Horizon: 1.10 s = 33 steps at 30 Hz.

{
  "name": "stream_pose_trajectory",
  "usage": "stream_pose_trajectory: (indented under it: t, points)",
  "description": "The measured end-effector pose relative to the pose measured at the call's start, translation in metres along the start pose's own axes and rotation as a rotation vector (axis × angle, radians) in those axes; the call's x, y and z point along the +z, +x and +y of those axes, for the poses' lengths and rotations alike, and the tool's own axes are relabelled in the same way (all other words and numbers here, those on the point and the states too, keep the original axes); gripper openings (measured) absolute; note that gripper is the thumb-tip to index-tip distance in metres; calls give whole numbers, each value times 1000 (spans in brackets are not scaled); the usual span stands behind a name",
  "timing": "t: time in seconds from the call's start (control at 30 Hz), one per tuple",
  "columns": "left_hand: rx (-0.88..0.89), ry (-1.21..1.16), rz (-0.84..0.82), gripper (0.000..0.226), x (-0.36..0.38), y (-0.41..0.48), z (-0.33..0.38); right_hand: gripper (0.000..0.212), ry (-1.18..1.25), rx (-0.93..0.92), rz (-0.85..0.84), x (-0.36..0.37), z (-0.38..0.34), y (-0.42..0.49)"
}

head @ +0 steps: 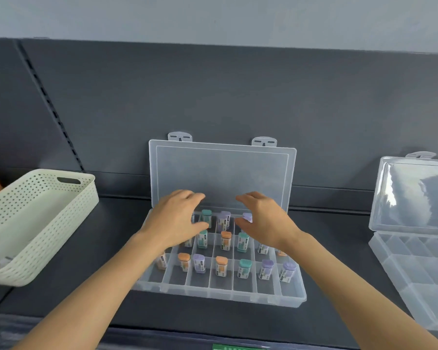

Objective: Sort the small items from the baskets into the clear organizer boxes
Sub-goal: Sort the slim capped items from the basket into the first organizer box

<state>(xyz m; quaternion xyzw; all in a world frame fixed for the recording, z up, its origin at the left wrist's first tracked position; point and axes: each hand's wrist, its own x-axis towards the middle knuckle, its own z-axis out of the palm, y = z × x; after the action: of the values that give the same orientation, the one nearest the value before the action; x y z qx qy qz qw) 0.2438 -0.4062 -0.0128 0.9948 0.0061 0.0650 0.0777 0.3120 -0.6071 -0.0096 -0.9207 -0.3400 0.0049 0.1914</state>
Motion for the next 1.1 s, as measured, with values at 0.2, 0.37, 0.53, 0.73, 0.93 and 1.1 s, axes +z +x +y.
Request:
stream_pose_trajectory:
  t: [0.2, 0.37, 0.53, 0.73, 0.93, 1.1]
  points:
    - [-85, -2, 32, 72, -15, -35, -18, 59, 88, -107, -45, 4, -28, 1]
    - [-127, -24, 84, 72, -27, -66, -41, 57, 109, -149, -83, 16, -64, 5]
    - [-174, -49, 157, 73, -40, -97, -79, 54, 129, -160, -76, 25, -114, 14]
    - [-210, -89, 178, 71, -58, -146, -152, 54, 163, -139, -47, 52, -194, 28]
    - [-218, -114, 192, 72, -79, -194, -238, 55, 192, -151, -9, 87, -284, 50]
    - [-236, -132, 179, 77, -86, -221, -294, 57, 226, -130, 4, 114, -332, 66]
